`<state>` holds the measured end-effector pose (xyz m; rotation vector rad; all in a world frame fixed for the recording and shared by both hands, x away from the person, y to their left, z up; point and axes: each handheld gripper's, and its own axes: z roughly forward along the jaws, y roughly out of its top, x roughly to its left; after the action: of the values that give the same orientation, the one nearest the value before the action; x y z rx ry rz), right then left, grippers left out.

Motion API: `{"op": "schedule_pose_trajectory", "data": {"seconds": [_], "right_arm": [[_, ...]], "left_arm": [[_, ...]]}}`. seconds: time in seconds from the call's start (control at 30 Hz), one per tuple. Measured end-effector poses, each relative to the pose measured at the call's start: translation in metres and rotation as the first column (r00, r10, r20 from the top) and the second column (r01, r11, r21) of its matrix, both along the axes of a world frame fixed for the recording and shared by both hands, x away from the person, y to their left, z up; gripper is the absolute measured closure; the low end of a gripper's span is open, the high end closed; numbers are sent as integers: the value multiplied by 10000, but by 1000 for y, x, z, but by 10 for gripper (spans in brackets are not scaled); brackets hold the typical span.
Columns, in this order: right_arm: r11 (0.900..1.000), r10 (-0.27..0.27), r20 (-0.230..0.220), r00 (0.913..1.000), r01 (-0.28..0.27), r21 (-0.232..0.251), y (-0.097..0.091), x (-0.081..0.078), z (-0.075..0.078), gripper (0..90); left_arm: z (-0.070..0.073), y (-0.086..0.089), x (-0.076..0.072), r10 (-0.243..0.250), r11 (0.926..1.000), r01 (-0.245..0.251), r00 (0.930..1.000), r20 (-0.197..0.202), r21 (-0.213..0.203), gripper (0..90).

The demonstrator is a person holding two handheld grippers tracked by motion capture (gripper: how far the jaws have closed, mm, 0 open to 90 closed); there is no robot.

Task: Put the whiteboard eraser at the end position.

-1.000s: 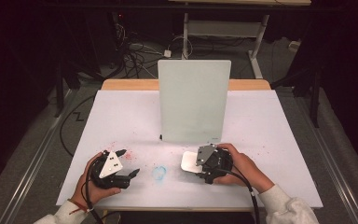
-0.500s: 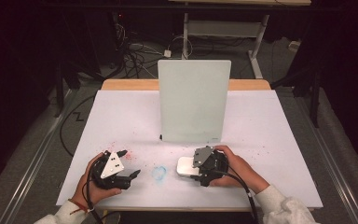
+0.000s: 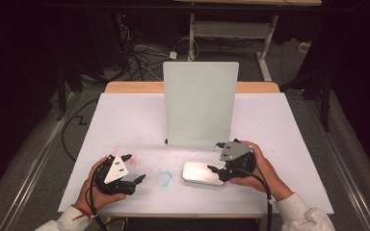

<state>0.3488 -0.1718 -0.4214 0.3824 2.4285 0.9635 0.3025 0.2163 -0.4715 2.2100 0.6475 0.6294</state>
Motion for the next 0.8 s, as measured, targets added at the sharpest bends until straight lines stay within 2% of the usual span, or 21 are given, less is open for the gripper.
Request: {"op": "schedule_pose_trajectory", "data": {"seconds": [0.07, 0.1, 0.13, 0.37, 0.57, 0.8], "right_arm": [[9988, -412, 221, 9989, 405, 289, -8, 0, 4, 241], [9988, -412, 221, 9989, 405, 289, -8, 0, 4, 241], [9954, -802, 404, 9960, 778, 566, -16, -1, 7, 240], [9810, -1838, 980, 9781, 1763, 808, -42, -5, 7, 227], [9588, -2729, 1276, 9535, 2587, 1174, -68, -10, 2, 216], [9291, -3557, 1352, 9248, 3343, 1581, -95, -18, -10, 200]], "left_arm": [[0, 0, 0, 11, 10000, -11, 10000, -8, 0, 188], [0, 0, 0, 11, 10000, -11, 10000, -8, 0, 188], [0, 0, 0, 9, 10000, -9, 10000, -12, 18, 188], [0, -1, 1, 81, 9999, -81, 10000, 1, -59, 186], [0, -1, 2, 122, 9999, -122, 9999, 3, -36, 186], [1, 0, 1, 220, 9998, -220, 9998, 34, -24, 186]]}}
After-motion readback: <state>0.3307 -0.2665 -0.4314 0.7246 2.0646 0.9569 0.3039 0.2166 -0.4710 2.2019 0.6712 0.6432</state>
